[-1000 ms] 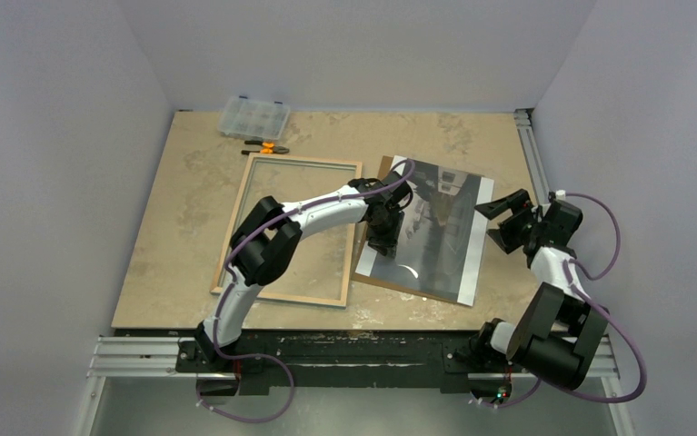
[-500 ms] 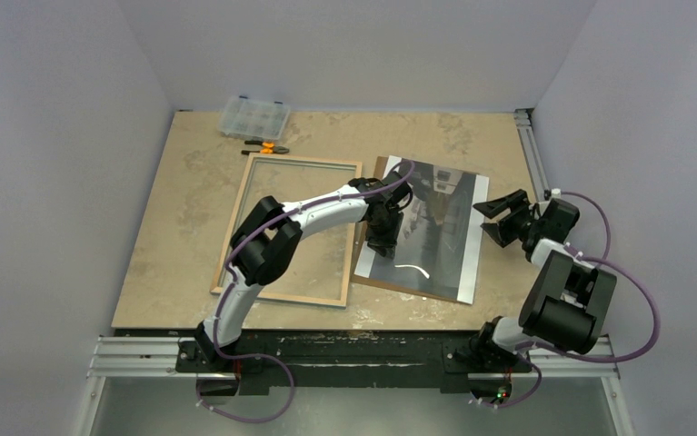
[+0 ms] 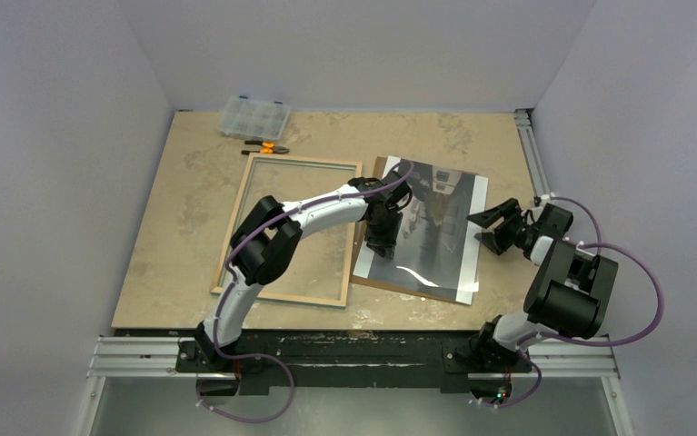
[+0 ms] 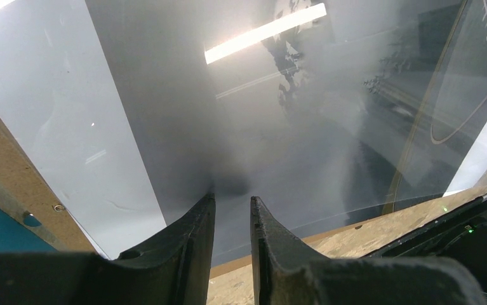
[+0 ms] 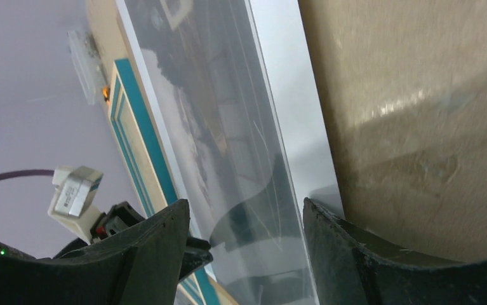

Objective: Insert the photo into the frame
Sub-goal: Pick up the photo frame item at the center of the board.

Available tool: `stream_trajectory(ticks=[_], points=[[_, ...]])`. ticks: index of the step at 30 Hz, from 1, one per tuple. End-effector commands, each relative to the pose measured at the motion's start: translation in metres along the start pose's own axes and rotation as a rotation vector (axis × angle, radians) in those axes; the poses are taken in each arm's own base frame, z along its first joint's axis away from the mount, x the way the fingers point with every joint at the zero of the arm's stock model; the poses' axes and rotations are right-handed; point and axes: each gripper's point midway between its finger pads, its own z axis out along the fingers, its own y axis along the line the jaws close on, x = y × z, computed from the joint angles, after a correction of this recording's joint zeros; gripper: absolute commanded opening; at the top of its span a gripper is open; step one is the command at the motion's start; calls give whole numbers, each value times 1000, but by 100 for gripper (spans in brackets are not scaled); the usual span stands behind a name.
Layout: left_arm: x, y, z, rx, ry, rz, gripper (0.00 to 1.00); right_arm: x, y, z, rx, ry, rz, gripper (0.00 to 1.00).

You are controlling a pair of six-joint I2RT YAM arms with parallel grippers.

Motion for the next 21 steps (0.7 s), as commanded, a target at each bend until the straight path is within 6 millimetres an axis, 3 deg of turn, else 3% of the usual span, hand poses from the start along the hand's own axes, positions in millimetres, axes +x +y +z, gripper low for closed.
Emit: stream_trajectory(ticks=[1, 6, 12, 21], points=[[1, 2, 20, -8, 14, 16, 25, 37, 4, -8, -46, 122, 23, 64], [1, 3, 17, -12, 6, 18, 26, 50, 7, -16, -64, 143, 17, 64], [1, 4, 17, -14, 5, 18, 27, 35, 26, -16, -129, 111, -22, 63], [-1, 2, 14, -10, -6, 25, 29, 19, 39, -19, -128, 81, -50, 41]])
